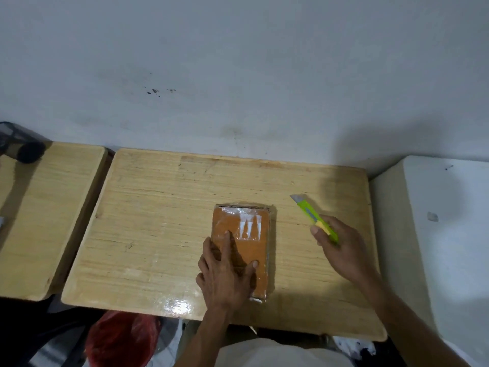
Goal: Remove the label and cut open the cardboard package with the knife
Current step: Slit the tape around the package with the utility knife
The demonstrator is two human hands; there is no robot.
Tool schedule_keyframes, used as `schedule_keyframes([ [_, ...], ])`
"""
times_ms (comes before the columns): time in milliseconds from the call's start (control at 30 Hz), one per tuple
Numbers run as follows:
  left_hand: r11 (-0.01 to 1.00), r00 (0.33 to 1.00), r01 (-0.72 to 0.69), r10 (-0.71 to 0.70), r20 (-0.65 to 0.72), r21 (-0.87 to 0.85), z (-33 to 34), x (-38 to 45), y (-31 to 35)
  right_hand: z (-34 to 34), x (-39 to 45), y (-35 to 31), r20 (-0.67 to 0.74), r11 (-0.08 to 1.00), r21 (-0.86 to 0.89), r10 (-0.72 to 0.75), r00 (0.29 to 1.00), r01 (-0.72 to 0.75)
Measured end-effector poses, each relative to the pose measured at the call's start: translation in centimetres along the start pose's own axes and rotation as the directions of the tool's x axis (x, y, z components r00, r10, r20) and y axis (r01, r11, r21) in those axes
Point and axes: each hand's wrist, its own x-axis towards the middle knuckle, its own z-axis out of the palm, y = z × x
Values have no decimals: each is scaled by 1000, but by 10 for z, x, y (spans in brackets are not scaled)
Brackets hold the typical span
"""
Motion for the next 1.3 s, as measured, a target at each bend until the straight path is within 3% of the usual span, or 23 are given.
schedule_keyframes([
  [100,1000,1000,-19,19,0,5,-8,7,0,30,-44,-10,-31,937,283,225,974,-207],
  [200,995,996,-87,87,1,44,-21,22,-3,62,-87,-25,-117,901,334,330,937,-275],
  [333,921,939,-342,340,42,188,-46,59,5,103,-122,-46,-240,839,364,504,830,-404],
  [433,814,858,-513,474,198,272,-58,94,18,137,-139,-61,-270,791,443,567,778,-422],
  [600,729,768,-620,485,419,290,-59,122,19,197,-152,-78,-212,656,627,662,718,-420],
  [733,720,754,-635,499,427,280,-57,122,11,226,-148,-88,-353,665,645,696,625,-376],
  [833,745,775,-611,493,395,269,-60,116,4,235,-145,-88,-377,640,692,714,590,-332],
  [1033,885,870,-442,384,309,146,-72,104,-30,218,-123,-79,-346,652,686,683,643,-323],
  [1200,977,967,-212,211,140,-8,-81,73,-46,171,-88,-56,-271,804,501,498,824,-321],
  [1300,997,992,-54,59,107,-51,-74,60,-48,140,-59,-48,-189,859,425,391,901,-284],
])
